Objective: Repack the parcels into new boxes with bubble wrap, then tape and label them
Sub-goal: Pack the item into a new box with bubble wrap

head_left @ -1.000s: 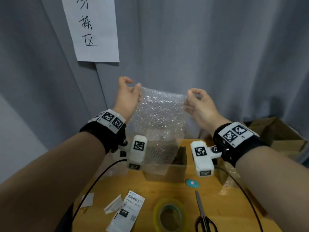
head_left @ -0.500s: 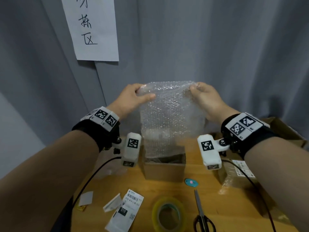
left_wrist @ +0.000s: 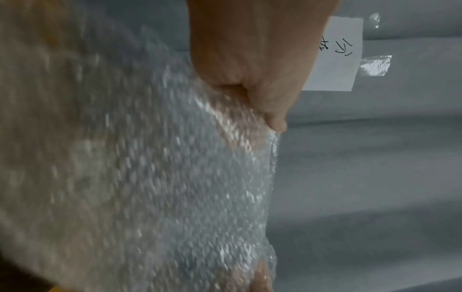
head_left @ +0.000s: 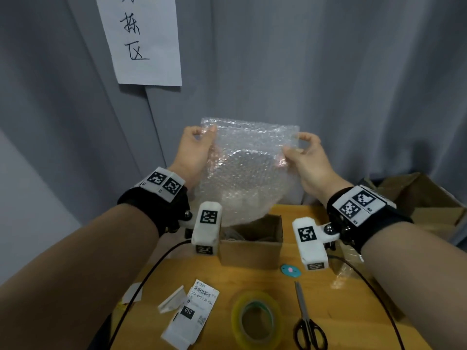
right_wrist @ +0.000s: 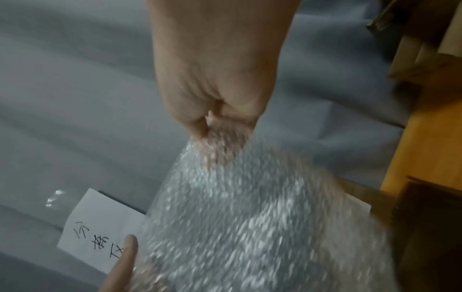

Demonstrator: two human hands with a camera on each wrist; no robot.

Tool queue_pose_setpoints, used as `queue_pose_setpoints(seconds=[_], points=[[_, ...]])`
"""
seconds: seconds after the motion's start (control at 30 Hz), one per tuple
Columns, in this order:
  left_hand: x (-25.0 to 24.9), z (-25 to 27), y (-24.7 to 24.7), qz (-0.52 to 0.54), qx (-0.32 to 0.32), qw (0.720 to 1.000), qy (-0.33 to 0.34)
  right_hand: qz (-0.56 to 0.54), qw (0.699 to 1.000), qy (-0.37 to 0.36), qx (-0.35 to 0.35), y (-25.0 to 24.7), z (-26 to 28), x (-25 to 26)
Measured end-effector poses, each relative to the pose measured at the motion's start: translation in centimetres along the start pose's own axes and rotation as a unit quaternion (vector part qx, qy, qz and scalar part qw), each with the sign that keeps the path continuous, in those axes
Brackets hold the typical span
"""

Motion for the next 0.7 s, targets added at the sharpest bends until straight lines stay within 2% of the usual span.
queue_pose_setpoints(seconds=[0.07,0.17,0.23,0.3,0.37,0.47,0.53,0.63,0.7], points=[[0.9,0.1,0.0,-0.005,0.039,0.999,-0.033,0.018,0.998,-0.006,-0.054,-0.7,-0.2,-0.1],[2.0,0.7,1.2,-0.01,0.147,0.986,-0.072,-0.01,0.993,0.014,-0.115,-1.6,-0.4,-0.2],[2.5,1.0,1.8,-0.018,0.203,0.976,-0.072,-0.04,0.987,0.032,-0.151,-2.2,-0.5,-0.4],[2.2,1.5,2.1,-0.025,0.222,0.974,-0.046,-0.068,0.982,0.053,-0.171,-2.4,-0.5,-0.6],[1.7,1.7,1.9,-0.013,0.197,0.98,-0.021,-0.09,0.98,0.091,-0.154,-2.2,-0.7,-1.4],[1.3,1.4,1.3,0.049,0.141,0.989,-0.003,-0.115,0.979,0.153,-0.069,-1.0,-0.4,-2.2],[1.5,1.0,0.7,0.07,0.101,0.992,-0.005,-0.109,0.979,0.17,-0.022,-0.6,0.3,-2.6],[2.3,0.5,-0.4,0.077,0.033,0.996,-0.018,-0.091,0.978,0.19,0.011,-0.6,1.7,-4.3],[3.3,0.1,-0.8,0.071,0.019,0.996,-0.041,-0.07,0.978,0.193,0.037,-0.1,2.8,-5.2]])
Point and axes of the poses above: each hand's wrist, its own z-axis away from the middle knuckle, its own y-axis out of the palm, x = y × z, the point moved 6 cm from there along -z, towards the middle knuckle, and after that the axes turned 9 degrees about -z, right-handed, at the moved point
